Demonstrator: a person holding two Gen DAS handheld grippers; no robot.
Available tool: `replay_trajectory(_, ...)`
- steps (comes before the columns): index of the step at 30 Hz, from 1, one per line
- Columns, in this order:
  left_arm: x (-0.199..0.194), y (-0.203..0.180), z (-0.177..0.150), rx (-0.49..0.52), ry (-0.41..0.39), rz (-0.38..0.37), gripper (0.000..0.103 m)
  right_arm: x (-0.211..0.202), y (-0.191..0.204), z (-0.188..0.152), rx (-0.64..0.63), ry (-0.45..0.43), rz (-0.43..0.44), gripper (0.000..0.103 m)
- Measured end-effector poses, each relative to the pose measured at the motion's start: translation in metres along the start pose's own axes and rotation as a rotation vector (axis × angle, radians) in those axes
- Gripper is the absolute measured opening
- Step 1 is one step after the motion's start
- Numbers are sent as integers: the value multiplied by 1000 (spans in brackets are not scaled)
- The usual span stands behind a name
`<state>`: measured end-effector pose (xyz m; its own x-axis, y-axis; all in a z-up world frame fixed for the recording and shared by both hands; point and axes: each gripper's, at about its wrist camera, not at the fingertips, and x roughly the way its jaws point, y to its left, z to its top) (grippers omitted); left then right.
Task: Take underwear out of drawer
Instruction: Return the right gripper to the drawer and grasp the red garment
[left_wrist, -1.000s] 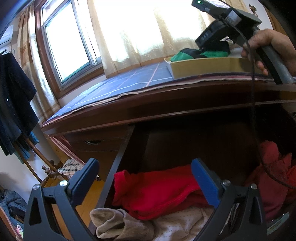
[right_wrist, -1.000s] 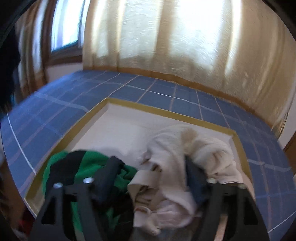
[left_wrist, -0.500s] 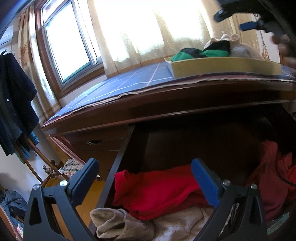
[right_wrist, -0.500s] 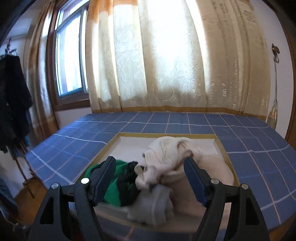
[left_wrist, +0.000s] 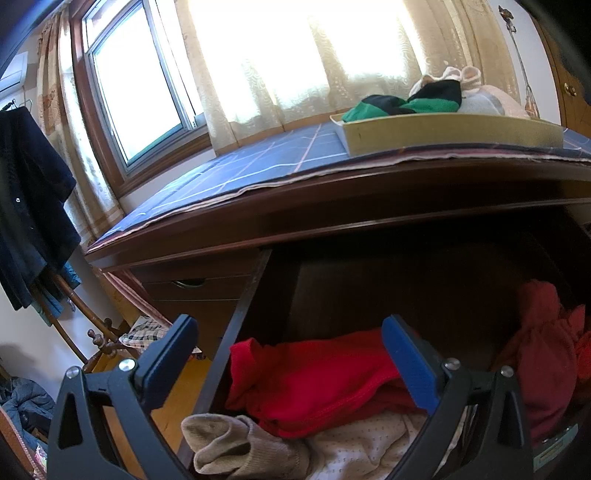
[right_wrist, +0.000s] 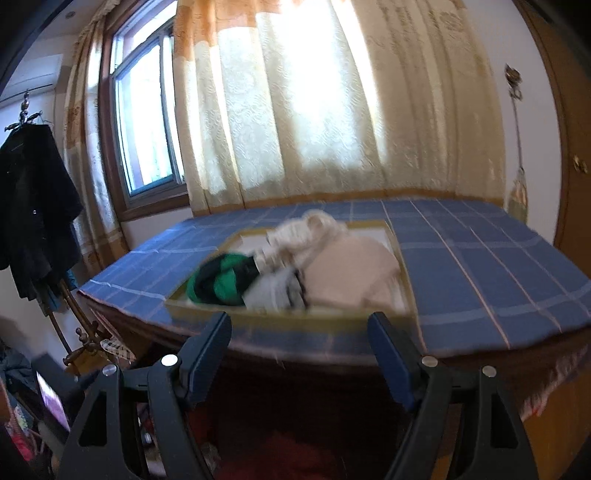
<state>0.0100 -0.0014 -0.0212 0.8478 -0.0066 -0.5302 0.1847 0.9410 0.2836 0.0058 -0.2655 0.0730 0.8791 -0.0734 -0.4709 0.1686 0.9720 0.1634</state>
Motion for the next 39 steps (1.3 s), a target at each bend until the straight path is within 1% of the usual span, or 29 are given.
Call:
replay_trajectory(5,0,0,0,-1,0,-1,101,-21,-23,-36,81,85,-25,78)
replay_trajectory(8,0,0,0,-3,0,-1,101,-41,-38,-48,116,136,-40,78)
replay_trajectory(10,1,0,0,-6,0,-2,101,-57,-45,-51,107,166,-70,78)
replay_trajectory(13,-1,2,-1,-11,1,-2,101,-78,-47,-50,50,193,-145,78)
replay_trajectory(14,-1,2,-1,-13,1,-2,101,-83,-46,-50,34,201,-146,78)
replay_trajectory(16,0,2,0,-17,1,-2,101,-82,-42,-51,14,232,-111,78)
replay_trajectory(19,0,4,0,-22,3,-8,101,-62,-28,-63,-11,295,-43,78)
replay_trajectory(22,1,4,0,-17,2,-11,101,-27,-9,-83,-41,410,32,78)
replay_trajectory(23,1,4,0,-14,0,-10,101,-20,-3,-89,-44,436,48,78)
replay_trajectory(26,0,3,-1,-14,-4,-12,101,9,12,-105,-45,537,114,78)
replay_trajectory(29,-1,4,-2,-18,-5,-14,101,31,20,-113,-26,613,157,78)
replay_trajectory(31,-3,4,-2,-15,-9,-13,101,43,23,-117,-14,651,159,78)
replay_trajectory(33,-4,4,-3,-14,-12,-12,101,58,29,-124,-5,715,173,78)
replay_trajectory(36,-4,3,-3,-15,-11,-16,101,76,34,-134,0,773,188,78)
replay_trajectory(39,-4,4,-3,-15,-11,-18,101,91,37,-143,-27,827,147,78)
